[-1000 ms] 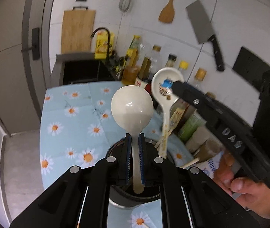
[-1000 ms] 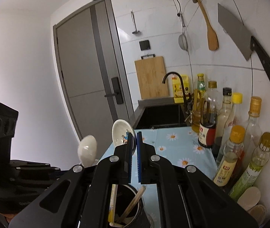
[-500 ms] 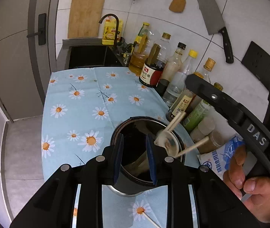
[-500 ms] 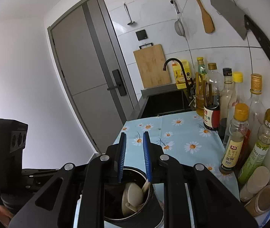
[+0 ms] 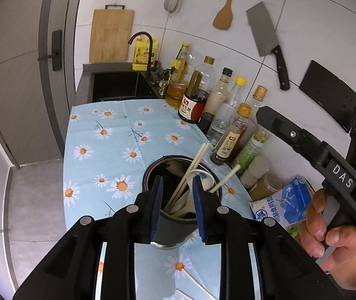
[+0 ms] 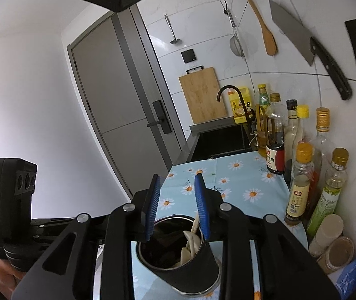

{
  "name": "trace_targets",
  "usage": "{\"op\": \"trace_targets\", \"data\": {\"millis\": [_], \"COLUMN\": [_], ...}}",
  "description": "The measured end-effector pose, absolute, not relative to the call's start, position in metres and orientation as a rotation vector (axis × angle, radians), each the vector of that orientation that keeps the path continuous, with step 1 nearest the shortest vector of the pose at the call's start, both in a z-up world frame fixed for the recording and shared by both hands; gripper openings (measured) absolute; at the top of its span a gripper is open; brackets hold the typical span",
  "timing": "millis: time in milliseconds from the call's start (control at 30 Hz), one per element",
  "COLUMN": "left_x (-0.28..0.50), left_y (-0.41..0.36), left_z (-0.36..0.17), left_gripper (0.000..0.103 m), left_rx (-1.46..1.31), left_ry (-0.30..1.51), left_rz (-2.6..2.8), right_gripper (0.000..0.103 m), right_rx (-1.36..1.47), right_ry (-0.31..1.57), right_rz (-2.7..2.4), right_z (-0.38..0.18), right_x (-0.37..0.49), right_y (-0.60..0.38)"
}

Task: Organize utensils
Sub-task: 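Move both open grippers back toward the chopsticks on the table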

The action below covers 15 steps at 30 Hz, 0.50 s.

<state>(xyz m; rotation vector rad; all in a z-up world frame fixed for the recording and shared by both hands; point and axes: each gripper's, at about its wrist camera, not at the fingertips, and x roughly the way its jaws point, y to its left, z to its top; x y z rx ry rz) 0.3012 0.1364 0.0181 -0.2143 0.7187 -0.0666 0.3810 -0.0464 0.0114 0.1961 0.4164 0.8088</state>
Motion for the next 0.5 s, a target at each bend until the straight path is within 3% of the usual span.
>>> {"op": "trace_targets", "data": {"millis": [167, 500], "left_x": [0.280, 0.238], "left_y": [0.127, 0.105], "left_z": [0.027, 0.033], "left_gripper": [0.029, 0.029], "left_rx": [-0.195, -0.172], "left_ry": [0.698, 0.698], "left_rz": [-0.020, 0.068], "right_gripper": [0.030, 0.030], "right_rx": [0.211, 0.302], "right_ry": [0.418, 0.519], "right_rz": [0.832, 0.894], "right_z": [0.017, 0.003], "right_x": [0.362, 0.338], "right_y": [-0.061, -0.098]}}
